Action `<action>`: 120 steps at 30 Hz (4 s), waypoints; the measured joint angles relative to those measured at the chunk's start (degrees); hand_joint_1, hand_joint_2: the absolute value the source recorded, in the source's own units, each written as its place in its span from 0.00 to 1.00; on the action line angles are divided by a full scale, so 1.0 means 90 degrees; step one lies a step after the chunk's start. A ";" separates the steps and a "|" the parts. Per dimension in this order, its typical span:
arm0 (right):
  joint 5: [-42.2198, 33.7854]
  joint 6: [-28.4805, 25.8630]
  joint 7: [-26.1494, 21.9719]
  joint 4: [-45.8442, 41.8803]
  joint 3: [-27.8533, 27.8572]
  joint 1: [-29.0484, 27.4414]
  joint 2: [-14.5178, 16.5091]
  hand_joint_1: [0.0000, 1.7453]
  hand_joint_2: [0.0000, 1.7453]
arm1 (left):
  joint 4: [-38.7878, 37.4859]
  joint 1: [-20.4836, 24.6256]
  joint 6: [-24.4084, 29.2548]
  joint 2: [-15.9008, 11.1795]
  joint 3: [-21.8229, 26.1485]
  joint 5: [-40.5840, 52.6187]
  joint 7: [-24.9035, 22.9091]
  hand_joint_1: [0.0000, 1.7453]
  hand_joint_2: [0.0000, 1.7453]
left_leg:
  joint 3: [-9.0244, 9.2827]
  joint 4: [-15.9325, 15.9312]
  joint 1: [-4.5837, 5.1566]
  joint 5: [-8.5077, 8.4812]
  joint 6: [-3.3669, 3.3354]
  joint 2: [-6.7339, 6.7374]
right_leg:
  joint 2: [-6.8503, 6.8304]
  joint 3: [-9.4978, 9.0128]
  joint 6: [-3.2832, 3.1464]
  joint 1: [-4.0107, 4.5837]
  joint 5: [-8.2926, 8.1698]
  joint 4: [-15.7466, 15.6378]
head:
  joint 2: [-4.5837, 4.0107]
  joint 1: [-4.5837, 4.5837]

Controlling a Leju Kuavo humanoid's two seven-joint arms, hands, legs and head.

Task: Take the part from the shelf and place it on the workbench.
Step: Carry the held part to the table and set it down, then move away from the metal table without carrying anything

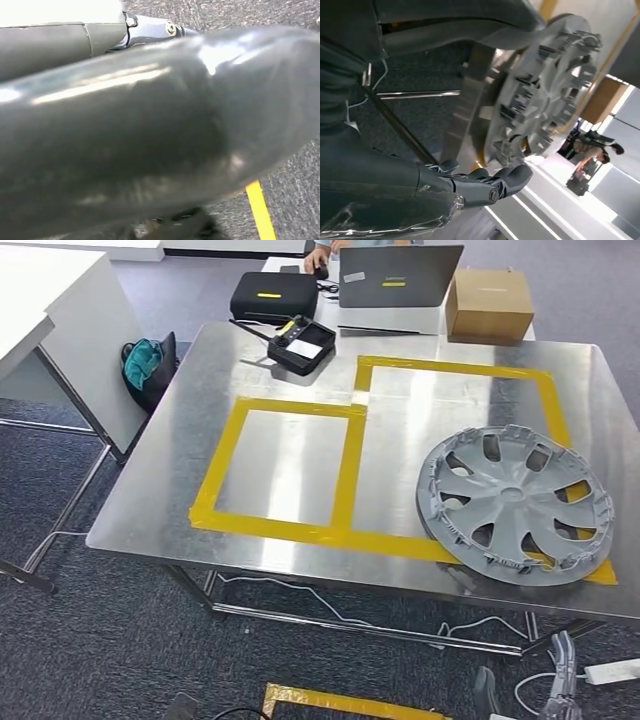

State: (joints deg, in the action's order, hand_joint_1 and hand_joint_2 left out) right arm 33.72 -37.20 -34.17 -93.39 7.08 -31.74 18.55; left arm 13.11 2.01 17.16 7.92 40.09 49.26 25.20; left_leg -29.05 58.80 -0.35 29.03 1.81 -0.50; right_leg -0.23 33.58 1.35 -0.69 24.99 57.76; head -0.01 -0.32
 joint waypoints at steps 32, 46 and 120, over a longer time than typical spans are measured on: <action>-0.1057 0.1023 0.0722 0.5684 0.2888 0.2371 0.0113 0.00 0.00 | -0.0051 0.0022 0.0008 -0.0017 0.0188 0.0211 -0.0059 0.00 0.00 | 0.0300 -0.0473 0.0011 -0.0084 0.0018 0.0016 | -0.0015 0.0000 0.0043 0.0054 -0.0180 -0.0149 | 0.0001 0.0024; -0.0106 0.1095 0.1217 0.8119 0.3895 0.3315 -0.0358 0.00 0.00 | -0.0051 -0.0016 0.0237 0.0069 0.0599 -0.0006 0.0087 0.00 0.00 | -0.0462 -0.0442 0.0055 -0.0711 -0.0250 0.0034 | 0.0034 -0.0700 0.0223 0.0023 0.0477 0.0030 | 0.0000 -0.0012; 0.0866 0.1132 0.0677 0.8700 0.4523 0.3679 -0.0760 0.00 0.00 | 0.0051 -0.0059 -0.0098 0.0486 0.1546 -0.0019 0.0800 0.00 0.00 | -0.1014 0.0880 0.0049 0.0249 0.0005 0.0070 | -0.0006 -0.0501 -0.0105 0.0022 0.0194 -0.0254 | 0.0000 0.0016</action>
State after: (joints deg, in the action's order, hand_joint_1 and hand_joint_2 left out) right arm 41.51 -27.01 -28.08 -15.09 47.78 1.37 11.72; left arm 13.57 1.48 16.28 12.29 54.00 49.09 32.39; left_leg -38.17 66.72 0.10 31.27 1.86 0.13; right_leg -0.29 29.07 0.40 -0.49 26.74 55.47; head -0.01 -0.17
